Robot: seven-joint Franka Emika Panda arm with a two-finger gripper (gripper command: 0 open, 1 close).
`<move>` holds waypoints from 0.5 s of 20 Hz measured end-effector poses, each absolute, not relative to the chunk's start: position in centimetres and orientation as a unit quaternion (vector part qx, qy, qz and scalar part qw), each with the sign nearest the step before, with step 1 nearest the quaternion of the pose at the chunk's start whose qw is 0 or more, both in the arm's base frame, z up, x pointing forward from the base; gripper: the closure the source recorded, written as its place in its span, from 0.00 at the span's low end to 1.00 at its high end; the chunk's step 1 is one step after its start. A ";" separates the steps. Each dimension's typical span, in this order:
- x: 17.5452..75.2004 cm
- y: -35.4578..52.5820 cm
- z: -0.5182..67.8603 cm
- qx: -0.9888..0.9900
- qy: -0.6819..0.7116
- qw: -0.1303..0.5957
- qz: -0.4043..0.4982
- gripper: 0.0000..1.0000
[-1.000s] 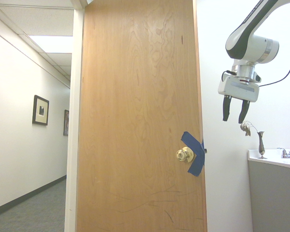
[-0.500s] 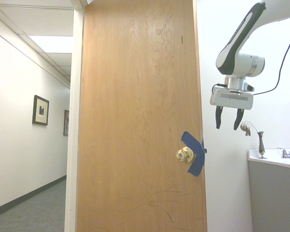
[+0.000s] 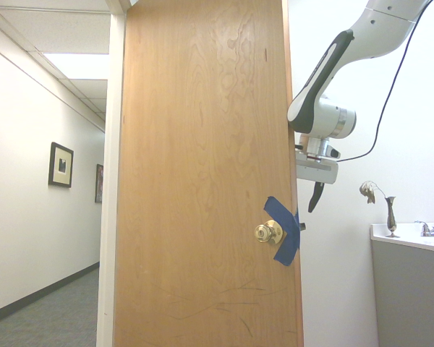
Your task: Close door
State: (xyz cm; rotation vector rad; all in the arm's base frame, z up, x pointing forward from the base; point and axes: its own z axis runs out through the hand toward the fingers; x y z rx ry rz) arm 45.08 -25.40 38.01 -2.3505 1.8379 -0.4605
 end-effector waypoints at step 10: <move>57.5 16.2 35.0 -0.877 0.454 0.077 -0.140 0.00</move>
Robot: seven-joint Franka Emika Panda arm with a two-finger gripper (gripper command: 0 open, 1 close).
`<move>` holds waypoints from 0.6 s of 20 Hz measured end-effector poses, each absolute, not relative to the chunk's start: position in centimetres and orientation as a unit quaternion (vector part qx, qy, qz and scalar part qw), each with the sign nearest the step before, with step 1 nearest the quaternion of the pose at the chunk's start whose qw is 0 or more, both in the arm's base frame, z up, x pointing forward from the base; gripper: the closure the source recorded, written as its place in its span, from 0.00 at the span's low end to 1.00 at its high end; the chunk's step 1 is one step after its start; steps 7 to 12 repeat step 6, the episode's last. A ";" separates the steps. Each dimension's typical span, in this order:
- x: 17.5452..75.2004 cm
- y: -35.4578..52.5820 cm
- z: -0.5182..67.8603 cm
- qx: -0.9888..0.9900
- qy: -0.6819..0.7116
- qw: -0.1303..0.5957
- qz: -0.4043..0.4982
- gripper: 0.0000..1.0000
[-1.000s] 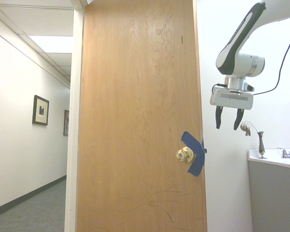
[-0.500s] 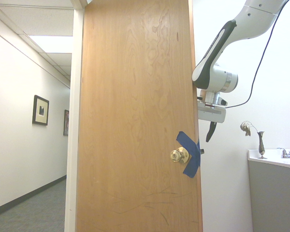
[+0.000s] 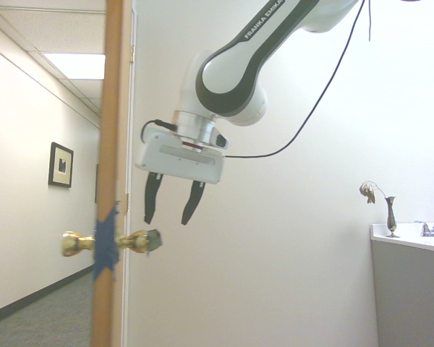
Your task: Close door
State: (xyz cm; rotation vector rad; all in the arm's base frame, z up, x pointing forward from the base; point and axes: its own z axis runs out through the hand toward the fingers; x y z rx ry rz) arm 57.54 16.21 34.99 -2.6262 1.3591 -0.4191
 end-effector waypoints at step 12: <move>57.9 14.2 37.0 -0.888 0.442 0.077 -0.106 0.00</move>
